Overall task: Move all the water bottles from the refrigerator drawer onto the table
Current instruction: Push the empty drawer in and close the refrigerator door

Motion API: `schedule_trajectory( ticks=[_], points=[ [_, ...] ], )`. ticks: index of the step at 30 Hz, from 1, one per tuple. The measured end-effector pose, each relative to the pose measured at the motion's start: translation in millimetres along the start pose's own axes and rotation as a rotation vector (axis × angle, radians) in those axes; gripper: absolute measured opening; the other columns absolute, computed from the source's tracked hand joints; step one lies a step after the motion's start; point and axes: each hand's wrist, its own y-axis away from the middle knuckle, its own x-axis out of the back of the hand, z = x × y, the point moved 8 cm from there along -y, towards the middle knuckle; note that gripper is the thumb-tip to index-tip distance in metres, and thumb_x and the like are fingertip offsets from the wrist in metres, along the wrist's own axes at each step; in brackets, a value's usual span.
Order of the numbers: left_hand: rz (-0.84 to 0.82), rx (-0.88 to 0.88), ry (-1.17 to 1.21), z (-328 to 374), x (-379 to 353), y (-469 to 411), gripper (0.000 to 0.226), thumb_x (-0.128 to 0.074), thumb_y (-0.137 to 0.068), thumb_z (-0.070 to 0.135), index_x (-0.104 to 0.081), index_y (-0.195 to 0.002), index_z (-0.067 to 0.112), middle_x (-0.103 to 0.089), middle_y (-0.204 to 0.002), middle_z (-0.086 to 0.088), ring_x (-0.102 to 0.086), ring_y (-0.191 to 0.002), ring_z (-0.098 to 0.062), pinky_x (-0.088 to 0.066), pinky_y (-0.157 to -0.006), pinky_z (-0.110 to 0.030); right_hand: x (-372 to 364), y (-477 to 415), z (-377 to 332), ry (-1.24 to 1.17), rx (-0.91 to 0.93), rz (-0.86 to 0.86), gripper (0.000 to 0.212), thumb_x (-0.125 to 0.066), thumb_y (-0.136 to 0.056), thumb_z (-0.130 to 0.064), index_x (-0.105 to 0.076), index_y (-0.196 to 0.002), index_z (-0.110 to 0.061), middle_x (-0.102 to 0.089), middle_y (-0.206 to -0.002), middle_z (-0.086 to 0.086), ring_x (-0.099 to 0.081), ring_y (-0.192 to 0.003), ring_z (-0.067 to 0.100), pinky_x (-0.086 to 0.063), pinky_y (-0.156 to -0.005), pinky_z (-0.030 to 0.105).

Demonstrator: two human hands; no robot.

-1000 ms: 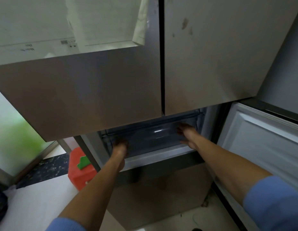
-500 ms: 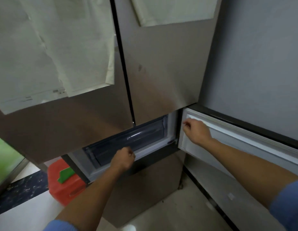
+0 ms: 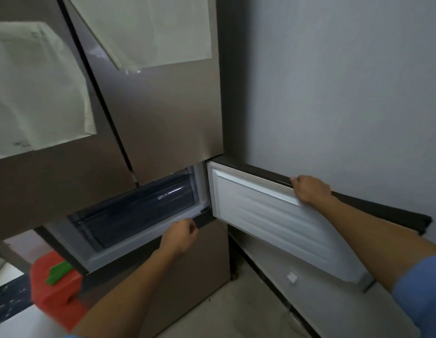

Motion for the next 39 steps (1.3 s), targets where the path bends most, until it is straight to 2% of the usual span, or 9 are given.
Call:
schedule_trajectory(
  ticks=[6,14,19,23,24,27,29,34,39],
  points=[
    [-0.008,0.029,-0.024,25.3,-32.2,60.9,0.02,-0.051,-0.094,0.03,-0.063,-0.097,0.014,-0.067,-0.094,-0.003,-0.063,-0.085,-0.021,-0.054,-0.077,-0.04,-2.8,27.2,-13.6,-0.022,0.125,-0.079,0.058,-0.024,-0.099,-0.048,-0.059,-0.126,-0.011,-0.056,-0.131,0.021,-0.052,-0.118,0.039,-0.042,-0.098,0.041],
    [0.105,0.078,0.035,-2.8,-3.9,108.6,0.016,-0.053,-0.095,0.03,-0.063,-0.101,0.019,-0.066,-0.091,-0.001,-0.06,-0.081,-0.017,-0.045,-0.067,-0.031,-20.2,90.8,-67.1,-0.016,0.295,-0.206,0.068,-0.023,-0.096,-0.063,-0.059,-0.127,-0.014,-0.059,-0.129,0.011,-0.056,-0.115,0.03,-0.045,-0.09,0.039],
    [0.124,0.068,0.104,-37.3,16.1,137.5,0.02,-0.052,-0.096,0.033,-0.063,-0.099,0.017,-0.065,-0.085,0.0,-0.061,-0.077,-0.017,-0.053,-0.072,-0.036,-40.3,132.5,-119.8,-0.055,0.339,-0.181,0.075,-0.021,-0.094,-0.069,-0.066,-0.113,-0.013,-0.066,-0.116,0.012,-0.061,-0.104,0.031,-0.046,-0.083,0.036],
    [0.149,0.045,0.193,-73.9,42.7,161.7,0.025,-0.05,-0.096,0.037,-0.065,-0.099,0.017,-0.066,-0.085,0.0,-0.062,-0.078,-0.015,-0.051,-0.072,-0.035,-56.5,163.3,-173.8,-0.166,0.345,-0.164,0.064,-0.023,-0.093,-0.069,-0.061,-0.079,-0.02,-0.068,-0.096,0.009,-0.063,-0.087,0.027,-0.051,-0.079,0.037],
    [0.151,0.046,0.225,-83.8,49.4,167.1,0.026,-0.049,-0.097,0.038,-0.065,-0.098,0.018,-0.066,-0.085,0.0,-0.062,-0.078,-0.015,-0.051,-0.072,-0.035,-60.8,170.5,-186.8,-0.194,0.348,-0.164,0.062,-0.023,-0.093,-0.069,-0.059,-0.078,-0.022,-0.068,-0.096,0.009,-0.063,-0.087,0.027,-0.051,-0.08,0.038],
    [0.161,0.039,0.309,-112.0,66.8,180.7,0.029,-0.046,-0.097,0.041,-0.062,-0.084,0.022,-0.063,-0.075,0.003,-0.06,-0.072,-0.015,-0.044,-0.063,-0.03,-77.3,189.0,-229.0,-0.215,0.399,-0.166,0.055,-0.026,-0.097,-0.061,-0.064,-0.107,-0.022,-0.066,-0.114,0.009,-0.061,-0.103,0.031,-0.047,-0.082,0.036],
    [0.174,0.065,0.35,-132.5,77.3,187.9,0.033,-0.045,-0.097,0.044,-0.062,-0.082,0.02,-0.064,-0.076,0.002,-0.06,-0.073,-0.017,-0.043,-0.061,-0.029,-89.3,200.8,-259.5,-0.15,0.472,-0.171,0.046,-0.03,-0.099,-0.054,-0.055,-0.125,-0.025,-0.062,-0.122,0.008,-0.058,-0.11,0.029,-0.045,-0.082,0.036],
    [0.328,0.239,0.515,-206.6,112.3,196.5,0.028,-0.052,-0.096,0.036,-0.061,-0.109,0.013,-0.066,-0.099,-0.007,-0.063,-0.091,-0.024,-0.052,-0.086,-0.041,-105.8,220.6,-327.3,-0.088,0.558,-0.196,0.048,-0.026,-0.101,-0.052,-0.043,-0.136,-0.025,-0.059,-0.121,0.012,-0.057,-0.107,0.029,-0.045,-0.079,0.037],
    [0.498,0.381,0.595,-251.7,131.3,198.0,0.039,-0.046,-0.098,0.037,-0.045,-0.131,0.015,-0.057,-0.108,-0.002,-0.06,-0.103,-0.025,-0.053,-0.089,-0.042,-124.8,239.3,-383.6,-0.089,0.78,-0.226,0.052,-0.036,-0.098,-0.055,-0.037,-0.142,-0.027,-0.059,-0.122,0.009,-0.057,-0.109,0.027,-0.049,-0.085,0.04]
  ],
)
